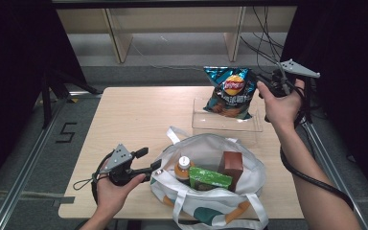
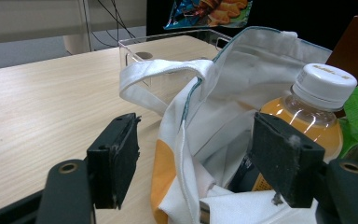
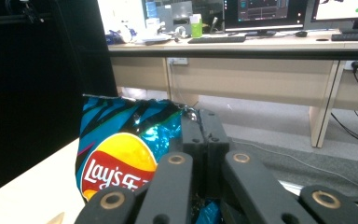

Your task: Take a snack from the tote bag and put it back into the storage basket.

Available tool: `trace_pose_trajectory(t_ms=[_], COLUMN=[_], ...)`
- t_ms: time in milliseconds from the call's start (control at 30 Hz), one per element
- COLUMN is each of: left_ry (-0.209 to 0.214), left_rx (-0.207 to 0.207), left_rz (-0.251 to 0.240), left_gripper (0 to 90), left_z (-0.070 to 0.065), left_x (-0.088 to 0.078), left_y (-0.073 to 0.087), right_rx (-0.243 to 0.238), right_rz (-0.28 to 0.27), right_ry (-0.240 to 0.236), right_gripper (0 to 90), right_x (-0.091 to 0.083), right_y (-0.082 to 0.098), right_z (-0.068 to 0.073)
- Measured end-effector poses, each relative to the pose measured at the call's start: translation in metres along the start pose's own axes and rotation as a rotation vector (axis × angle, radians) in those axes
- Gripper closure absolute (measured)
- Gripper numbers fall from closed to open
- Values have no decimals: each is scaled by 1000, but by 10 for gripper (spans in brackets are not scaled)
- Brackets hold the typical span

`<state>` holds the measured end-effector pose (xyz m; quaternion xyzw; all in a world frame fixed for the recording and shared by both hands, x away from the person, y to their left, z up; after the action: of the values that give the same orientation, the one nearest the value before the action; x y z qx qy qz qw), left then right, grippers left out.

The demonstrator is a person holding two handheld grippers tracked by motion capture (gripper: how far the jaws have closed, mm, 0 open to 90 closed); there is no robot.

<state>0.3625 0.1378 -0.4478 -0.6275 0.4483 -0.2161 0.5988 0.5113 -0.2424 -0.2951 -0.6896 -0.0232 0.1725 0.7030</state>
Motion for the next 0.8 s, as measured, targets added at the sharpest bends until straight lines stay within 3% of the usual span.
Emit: trace_pose_trajectory(t_ms=[133,433,533,567,633,700,733,800], left_ry=[0,-1,2,2,-1,3,3,6], left_rx=[1,-11,4,4,-11,4,2,1], left_rz=[0,-5,-3,-3,-6,-3,-6,-8], left_gripper=[316,316,316,316,316,316,316,316], left_z=[0,-2,-1,-1,-1,-1,-1,0], left_x=[0,0,0,0,0,0,0,1], left_y=[0,0,-1,-1,0,0,0,0], right_rx=[15,-2,-3,16,2,0,43,38], right_rz=[8,23,24,37,29,35,32,40], right_ry=[8,5,2,5,3,6,13,19], right_gripper=[900,900,900,900,900,900,900,900], right_x=[2,7,8,8,10,11,12,13], right_y=[3,8,10,11,12,14,14,16], right_z=[-1,-3,-3,-2,-4,-4,-2,-3])
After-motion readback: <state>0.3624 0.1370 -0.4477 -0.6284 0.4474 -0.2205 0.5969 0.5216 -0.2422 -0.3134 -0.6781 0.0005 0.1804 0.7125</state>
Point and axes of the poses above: each handheld gripper's, and its own axes: x roughly forward along the jaws, y roughly out of its underside, z roughly to its left, the point moved 4 cm from there along x, roughly forward along the jaws, and after that the axes turned 12 degrees about y, right-handed, at the moved point
